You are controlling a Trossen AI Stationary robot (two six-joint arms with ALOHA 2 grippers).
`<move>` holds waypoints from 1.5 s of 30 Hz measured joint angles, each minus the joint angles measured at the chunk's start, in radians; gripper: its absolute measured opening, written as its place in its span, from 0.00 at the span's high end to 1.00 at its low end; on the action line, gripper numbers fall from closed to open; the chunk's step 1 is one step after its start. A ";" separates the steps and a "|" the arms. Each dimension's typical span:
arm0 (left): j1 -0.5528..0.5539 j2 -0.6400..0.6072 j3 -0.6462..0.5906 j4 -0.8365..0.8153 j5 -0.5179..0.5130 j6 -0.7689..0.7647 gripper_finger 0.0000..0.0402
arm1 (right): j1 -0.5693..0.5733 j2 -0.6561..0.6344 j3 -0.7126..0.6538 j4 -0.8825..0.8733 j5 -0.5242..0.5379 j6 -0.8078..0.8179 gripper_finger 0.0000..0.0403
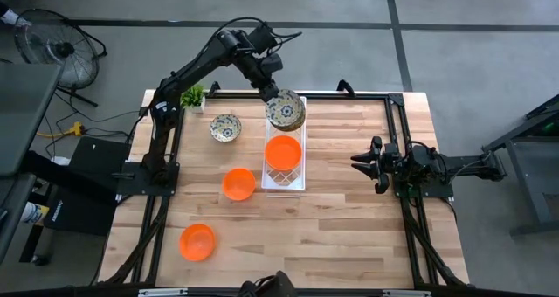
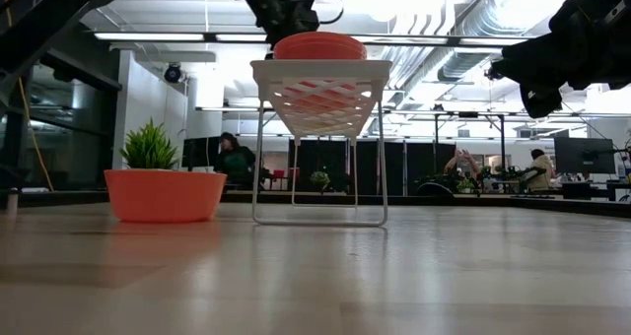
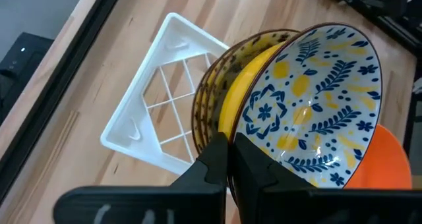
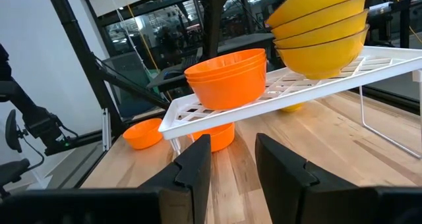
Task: Pick & Place Mini bowls
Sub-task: Stack the yellow bowl on top of the yellow bowl on the shelf
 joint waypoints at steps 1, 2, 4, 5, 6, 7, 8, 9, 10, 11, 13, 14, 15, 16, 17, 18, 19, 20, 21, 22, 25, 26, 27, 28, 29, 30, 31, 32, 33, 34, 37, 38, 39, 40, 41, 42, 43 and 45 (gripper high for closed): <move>0.000 0.000 0.000 0.001 0.001 0.000 1.00 | 0.000 0.000 0.000 0.000 0.000 0.000 0.73; 0.000 0.000 0.000 0.001 -0.003 0.000 1.00 | 0.000 0.000 0.000 0.000 0.000 0.000 0.73; 0.000 0.000 0.000 0.001 -0.011 0.003 1.00 | 0.000 0.000 0.000 0.000 0.000 0.000 0.73; 0.000 0.000 0.000 0.002 -0.011 0.009 1.00 | 0.000 0.000 0.000 0.000 0.000 0.000 0.73; 0.000 0.000 0.000 0.002 -0.009 0.012 0.99 | 0.000 0.000 0.000 0.000 0.000 0.000 0.73; 0.000 0.000 0.000 0.002 -0.009 0.014 0.98 | 0.000 0.000 0.000 0.000 0.000 0.000 0.73; 0.000 0.000 0.000 0.002 -0.010 0.015 0.96 | 0.000 0.000 0.000 0.000 0.000 0.000 0.73; 0.000 0.000 0.000 0.003 -0.011 0.015 0.94 | 0.000 0.000 0.000 0.000 0.000 0.000 0.73; 0.000 0.000 0.000 0.007 -0.011 0.015 0.92 | 0.000 0.000 0.000 0.000 0.000 0.000 0.73; 0.000 0.000 0.000 0.016 -0.010 0.015 0.90 | 0.000 0.000 0.000 0.000 0.000 0.000 0.73; -0.001 0.000 0.000 0.034 0.000 0.017 0.86 | 0.000 0.000 0.000 0.000 0.000 0.000 0.73; -0.005 0.000 0.000 0.040 0.000 0.017 0.84 | 0.000 0.000 0.000 0.000 0.000 0.000 0.73; -0.006 0.000 0.000 0.050 -0.001 0.017 0.83 | 0.000 0.000 0.000 0.000 0.000 0.000 0.73; -0.007 0.000 0.000 0.060 0.000 0.015 0.81 | 0.000 0.000 0.000 0.000 0.000 0.000 0.73; -0.007 0.000 0.000 0.063 0.000 0.011 0.79 | 0.000 0.000 0.000 0.000 0.000 0.000 0.73; -0.008 0.000 0.000 0.064 0.002 0.011 0.78 | 0.000 0.000 0.000 0.000 0.000 0.000 0.73; -0.008 0.000 0.000 0.070 0.003 0.011 0.77 | 0.000 0.000 0.000 0.000 0.000 0.000 0.73; -0.008 0.000 0.000 0.079 0.007 0.011 0.76 | 0.000 0.000 0.000 0.000 0.000 0.000 0.73; -0.008 0.000 0.000 0.085 0.014 0.011 0.75 | 0.000 0.000 0.000 0.000 0.000 0.000 0.73; -0.008 0.000 0.000 0.092 0.023 0.012 0.75 | 0.000 0.000 0.000 0.000 0.000 0.000 0.73; -0.005 -0.004 0.004 0.093 0.025 0.026 0.75 | 0.000 0.000 0.000 0.000 0.000 0.000 0.73; -0.005 -0.006 0.012 0.079 0.018 0.039 0.75 | 0.000 0.000 0.000 0.000 0.000 0.000 0.73; -0.002 -0.012 0.014 0.080 0.010 0.054 0.75 | 0.000 0.000 0.000 0.000 0.000 0.000 0.73; 0.004 -0.024 0.014 0.078 0.005 0.070 0.75 | 0.000 0.000 0.000 -0.001 0.000 0.000 0.73; 0.012 -0.038 0.013 0.055 0.003 0.092 0.75 | 0.000 0.000 0.000 0.000 0.000 0.000 0.73; 0.022 -0.052 0.013 0.017 0.000 0.124 0.75 | 0.000 0.000 0.000 0.000 0.000 0.000 0.73; 0.029 -0.065 0.014 -0.014 -0.010 0.160 0.75 | 0.000 0.000 0.000 0.000 0.000 0.000 0.73; 0.031 -0.073 0.016 -0.038 -0.023 0.197 0.75 | 0.000 0.000 0.000 0.000 0.000 0.000 0.73; 0.033 -0.080 0.016 -0.077 -0.045 0.236 0.75 | 0.000 0.000 0.000 -0.001 0.000 0.000 0.73; 0.042 -0.089 0.015 -0.129 -0.074 0.270 0.75 | 0.000 0.000 0.000 -0.001 0.000 0.000 0.73; 0.059 -0.115 0.011 -0.196 -0.164 0.333 0.75 | 0.000 0.000 0.000 0.000 0.000 0.000 0.73; 0.061 -0.125 0.007 -0.183 -0.179 0.338 0.75 | 0.000 0.000 0.000 0.000 0.000 0.000 0.73; 0.070 -0.138 -0.001 -0.188 -0.181 0.343 0.75 | 0.000 0.000 0.000 -0.001 0.000 0.000 0.73; 0.090 -0.148 -0.005 -0.198 -0.182 0.352 0.75 | 0.000 0.000 0.000 0.000 0.000 0.000 0.73; 0.102 -0.156 -0.005 -0.194 -0.184 0.362 0.75 | 0.000 0.000 0.000 -0.001 0.000 0.000 0.73; 0.107 -0.162 -0.004 -0.189 -0.189 0.367 0.75 | 0.000 0.000 0.000 0.000 0.000 0.000 0.73; 0.109 -0.165 -0.003 -0.190 -0.195 0.369 0.75 | 0.000 0.000 0.000 0.000 0.000 0.000 0.73; 0.129 -0.166 -0.011 -0.192 -0.211 0.378 0.75 | 0.000 0.000 0.000 -0.001 0.000 0.000 0.73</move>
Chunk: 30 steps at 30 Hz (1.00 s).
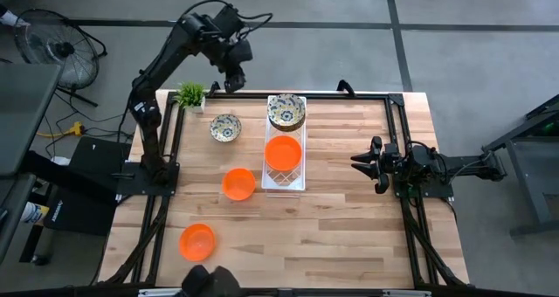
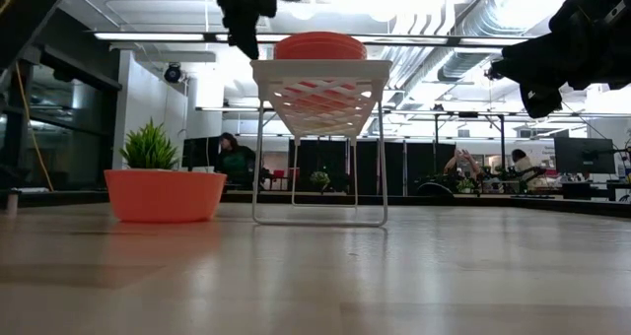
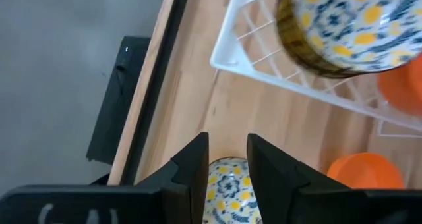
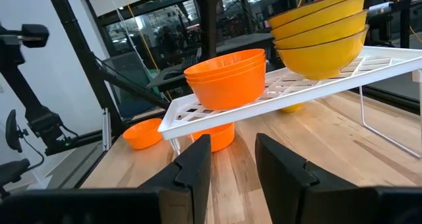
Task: Pick & Place Mini bowls
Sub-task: Stack the yellow bowl on top of the yellow bowl on the shelf
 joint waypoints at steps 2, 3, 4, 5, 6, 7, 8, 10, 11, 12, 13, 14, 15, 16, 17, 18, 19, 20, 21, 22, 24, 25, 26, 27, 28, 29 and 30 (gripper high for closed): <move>0.024 0.002 -0.004 0.000 -0.009 0.005 0.75 | 0.000 0.000 0.000 0.000 0.000 0.000 0.73; 0.035 0.001 -0.004 0.000 -0.014 0.006 0.75 | 0.000 0.000 0.000 0.000 0.000 0.000 0.73; 0.049 0.000 -0.002 0.001 -0.019 0.009 0.75 | 0.000 0.000 0.000 0.000 0.000 0.000 0.73; 0.062 0.000 -0.001 0.001 -0.022 0.013 0.75 | 0.000 0.000 0.000 0.000 0.000 0.000 0.73; 0.073 0.003 -0.001 0.001 -0.024 0.024 0.75 | 0.000 0.000 0.000 0.000 0.000 0.000 0.73; 0.082 0.008 -0.005 0.002 -0.026 0.041 0.75 | 0.000 0.000 0.000 0.000 0.000 0.000 0.73; 0.087 0.010 -0.018 0.005 -0.027 0.060 0.75 | 0.000 0.000 0.000 0.000 0.000 0.000 0.73; 0.083 0.010 -0.062 0.002 -0.025 0.098 0.75 | 0.000 0.000 0.000 0.000 0.000 0.000 0.73; 0.081 0.010 -0.094 0.002 -0.023 0.123 0.75 | 0.000 0.000 0.000 0.000 0.000 0.000 0.73; 0.080 0.009 -0.131 0.001 -0.021 0.149 0.75 | 0.000 0.000 0.000 0.000 0.000 0.000 0.73; 0.080 0.010 -0.169 0.001 -0.019 0.173 0.75 | 0.000 0.000 0.000 0.000 0.000 0.000 0.73; 0.080 0.011 -0.213 0.001 -0.018 0.192 0.75 | 0.000 0.000 0.000 0.000 0.000 0.000 0.73; 0.082 0.012 -0.254 0.001 -0.017 0.211 0.75 | 0.000 0.000 0.000 0.000 0.000 0.000 0.73; 0.083 0.012 -0.297 0.007 -0.015 0.228 0.75 | 0.000 0.000 0.000 0.000 0.000 0.000 0.73; 0.086 0.010 -0.344 0.027 -0.016 0.241 0.75 | 0.000 0.000 0.000 0.000 0.000 0.000 0.73; 0.091 0.010 -0.390 0.059 -0.018 0.248 0.75 | 0.000 0.000 0.000 0.000 0.000 0.000 0.73; 0.091 0.011 -0.435 0.092 -0.019 0.248 0.75 | 0.000 0.000 0.000 0.000 0.000 0.000 0.73; 0.095 0.012 -0.476 0.123 -0.022 0.240 0.75 | 0.000 0.000 0.000 0.000 0.000 0.000 0.73; 0.100 0.012 -0.516 0.160 -0.022 0.229 0.75 | 0.000 0.000 0.000 0.000 0.000 0.000 0.73; 0.103 0.012 -0.550 0.199 -0.021 0.220 0.75 | 0.000 0.000 0.000 0.000 0.000 0.000 0.73; 0.108 0.012 -0.611 0.262 -0.020 0.226 0.75 | 0.000 0.000 0.000 0.000 0.000 0.000 0.73; 0.112 0.012 -0.632 0.276 -0.022 0.245 0.75 | 0.000 0.000 0.000 0.000 0.000 0.000 0.73; 0.116 0.012 -0.649 0.287 -0.022 0.271 0.75 | 0.000 0.000 0.000 0.000 0.000 0.000 0.73; 0.117 0.012 -0.664 0.299 -0.027 0.300 0.75 | 0.000 0.000 0.000 0.000 0.000 0.000 0.73; 0.118 0.011 -0.678 0.311 -0.036 0.332 0.75 | 0.000 0.000 0.000 0.000 0.000 0.000 0.73; 0.118 0.011 -0.694 0.319 -0.046 0.366 0.75 | 0.000 0.000 0.000 0.000 0.000 0.000 0.73; 0.116 0.011 -0.708 0.331 -0.055 0.397 0.75 | 0.000 0.000 0.000 0.000 0.000 0.000 0.73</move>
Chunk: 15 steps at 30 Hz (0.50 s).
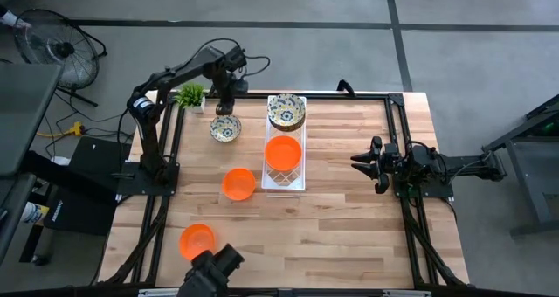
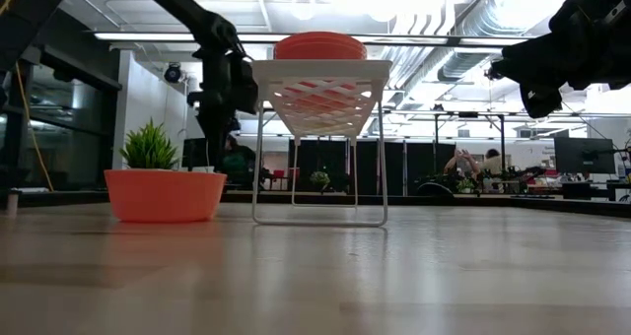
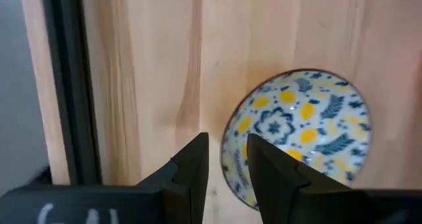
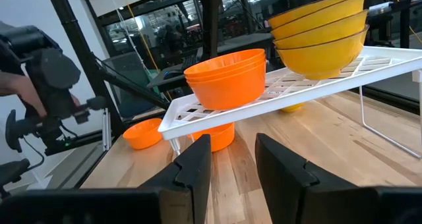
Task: Pick & Place Mini bowls
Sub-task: Stack the yellow bowl on top of the yellow bowl on the shelf
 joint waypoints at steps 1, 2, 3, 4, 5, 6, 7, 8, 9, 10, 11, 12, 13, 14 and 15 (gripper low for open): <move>-0.001 0.000 -0.011 0.017 -0.002 0.031 0.75 | 0.000 0.000 0.000 0.000 0.000 0.000 0.73; -0.002 0.000 -0.021 0.032 -0.002 0.063 0.75 | 0.000 0.000 0.000 0.000 0.000 0.000 0.73; -0.002 0.000 -0.031 0.043 -0.005 0.090 0.75 | 0.000 0.000 0.000 0.000 0.000 0.000 0.73; -0.003 0.000 -0.040 0.050 -0.006 0.115 0.75 | 0.000 0.000 0.000 0.000 0.000 0.000 0.73; -0.003 0.000 -0.048 0.056 -0.005 0.141 0.75 | 0.000 0.000 0.000 0.000 0.000 0.000 0.73; -0.002 0.000 -0.054 0.063 -0.005 0.174 0.75 | 0.000 0.000 0.000 0.000 0.000 0.000 0.73; -0.002 0.000 -0.061 0.072 -0.007 0.207 0.75 | 0.000 0.000 0.000 0.000 0.000 0.000 0.73; -0.002 0.000 -0.067 0.072 -0.008 0.239 0.75 | 0.000 0.000 0.000 0.000 0.000 0.000 0.73; -0.002 0.000 -0.074 0.068 -0.009 0.267 0.75 | 0.000 0.000 0.000 0.000 0.000 0.000 0.73; -0.002 0.000 -0.079 0.068 -0.010 0.294 0.75 | 0.000 0.000 0.000 0.000 0.000 0.000 0.73; -0.002 0.000 -0.083 0.071 -0.010 0.319 0.75 | 0.000 0.000 0.000 0.000 0.000 0.000 0.73; -0.002 0.000 -0.089 0.072 -0.010 0.339 0.75 | 0.000 0.000 0.000 0.000 0.000 0.000 0.73; -0.002 0.000 -0.099 0.076 -0.010 0.352 0.75 | 0.000 0.000 0.000 0.000 0.000 0.000 0.73; -0.002 0.000 -0.108 0.083 -0.010 0.362 0.75 | 0.000 0.000 0.000 0.000 0.000 0.000 0.73; -0.002 0.000 -0.117 0.094 -0.012 0.367 0.75 | 0.000 0.000 0.000 0.000 0.000 0.000 0.73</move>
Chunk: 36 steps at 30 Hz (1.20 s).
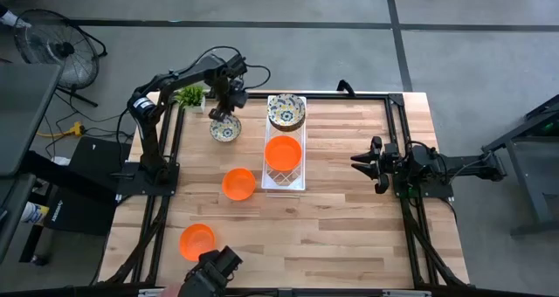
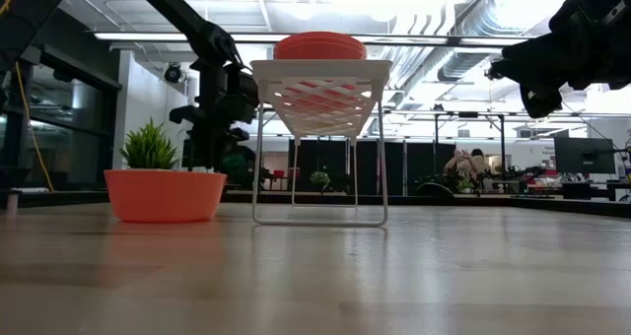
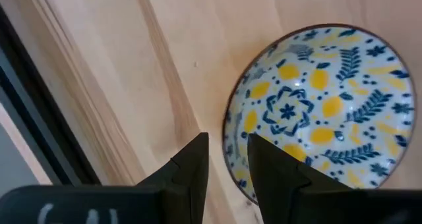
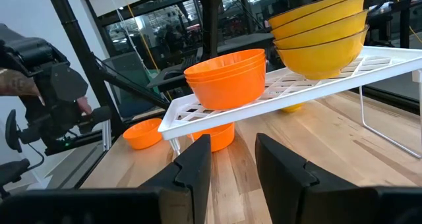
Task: Pick & Place Mini bowls
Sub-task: Stack the yellow bowl on top of the yellow bowl on the shelf
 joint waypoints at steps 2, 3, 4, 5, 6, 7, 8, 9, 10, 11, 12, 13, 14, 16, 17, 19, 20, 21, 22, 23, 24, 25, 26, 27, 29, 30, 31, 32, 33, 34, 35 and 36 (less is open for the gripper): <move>0.000 0.000 -0.014 0.019 -0.007 0.020 0.75 | 0.000 0.000 0.000 0.000 0.000 0.000 0.73; 0.000 0.000 -0.023 0.028 -0.022 0.029 0.75 | 0.000 0.000 0.000 0.000 0.000 0.000 0.73; 0.000 0.000 -0.032 0.042 -0.042 0.033 0.75 | 0.000 0.000 0.000 0.000 0.000 0.000 0.73; 0.000 0.000 -0.038 0.059 -0.065 0.034 0.75 | 0.000 0.000 0.000 0.000 0.000 0.000 0.73; 0.000 0.000 -0.041 0.072 -0.076 0.032 0.75 | 0.000 0.000 0.000 0.000 0.000 0.000 0.73; 0.000 0.000 -0.045 0.082 -0.080 0.031 0.75 | 0.000 0.000 0.000 0.000 0.000 0.000 0.73; 0.000 0.000 -0.047 0.085 -0.080 0.030 0.75 | 0.000 0.000 0.000 0.000 0.000 0.000 0.73; 0.000 0.000 -0.049 0.086 -0.080 0.031 0.75 | 0.000 0.000 0.000 0.000 0.000 0.000 0.73; 0.000 0.000 -0.050 0.084 -0.080 0.032 0.75 | 0.000 0.000 0.000 0.000 0.000 0.000 0.73; 0.000 0.000 -0.050 0.082 -0.080 0.032 0.75 | 0.000 0.000 0.000 0.000 0.000 0.000 0.73; 0.000 0.000 -0.050 0.082 -0.079 0.032 0.75 | 0.000 0.000 0.000 0.000 0.000 0.000 0.73; 0.000 0.000 -0.050 0.082 -0.078 0.032 0.75 | 0.000 0.000 0.000 0.000 0.000 0.000 0.73; 0.000 0.000 -0.050 0.080 -0.073 0.032 0.75 | 0.000 0.000 0.000 0.000 0.000 0.000 0.73; 0.000 0.000 -0.050 0.059 -0.055 0.027 0.75 | 0.000 0.000 0.000 0.000 0.000 0.000 0.73; 0.000 0.000 -0.050 0.045 -0.039 0.023 0.75 | 0.000 0.000 0.000 0.000 0.000 0.000 0.73; 0.000 0.000 -0.050 0.019 -0.012 0.021 0.75 | 0.000 0.000 0.000 0.000 0.000 0.000 0.73; 0.000 0.000 -0.050 0.011 -0.010 0.021 0.75 | 0.000 0.000 0.000 0.000 0.000 0.000 0.73; -0.001 0.000 -0.051 0.010 -0.010 0.020 0.75 | 0.000 0.000 0.000 0.000 0.000 0.000 0.73; -0.001 0.000 -0.051 0.011 -0.010 0.018 0.75 | 0.000 0.000 0.000 0.000 0.000 0.000 0.73; -0.001 0.000 -0.051 0.010 -0.011 0.017 0.75 | 0.000 0.000 0.000 0.000 0.000 0.000 0.73; -0.001 0.000 -0.051 0.010 -0.012 0.015 0.75 | 0.000 0.000 0.000 0.000 0.000 0.000 0.73; -0.001 0.000 -0.051 0.011 -0.013 0.009 0.75 | 0.000 0.000 0.000 0.000 0.000 0.000 0.73; -0.001 0.000 -0.051 0.010 -0.014 -0.001 0.75 | 0.000 0.000 0.000 0.000 0.000 0.000 0.73; -0.001 0.000 -0.051 0.010 -0.014 -0.007 0.75 | 0.000 0.000 0.000 0.000 0.000 0.000 0.73; -0.001 0.000 -0.051 0.003 -0.013 -0.014 0.75 | 0.000 0.000 0.000 0.000 0.000 0.000 0.73; -0.001 0.000 -0.051 -0.003 -0.013 -0.014 0.75 | 0.000 0.000 0.000 0.000 0.000 0.000 0.73; -0.001 0.000 -0.051 -0.009 -0.012 -0.014 0.75 | 0.000 0.000 0.000 0.000 0.000 0.000 0.73; -0.001 0.000 -0.051 -0.016 -0.011 -0.014 0.75 | 0.000 0.000 0.000 0.000 0.000 0.000 0.73; -0.001 0.000 -0.051 -0.024 -0.003 -0.014 0.75 | 0.000 0.000 0.000 0.000 0.000 0.000 0.73; -0.001 0.000 -0.051 -0.033 0.019 -0.014 0.75 | 0.000 0.000 0.000 0.000 0.000 0.000 0.73; -0.001 0.000 -0.051 -0.042 0.043 -0.014 0.75 | 0.000 0.000 0.000 0.000 0.000 0.000 0.73; 0.000 0.000 -0.051 -0.044 0.061 -0.014 0.75 | 0.000 0.000 0.000 0.000 0.000 0.000 0.73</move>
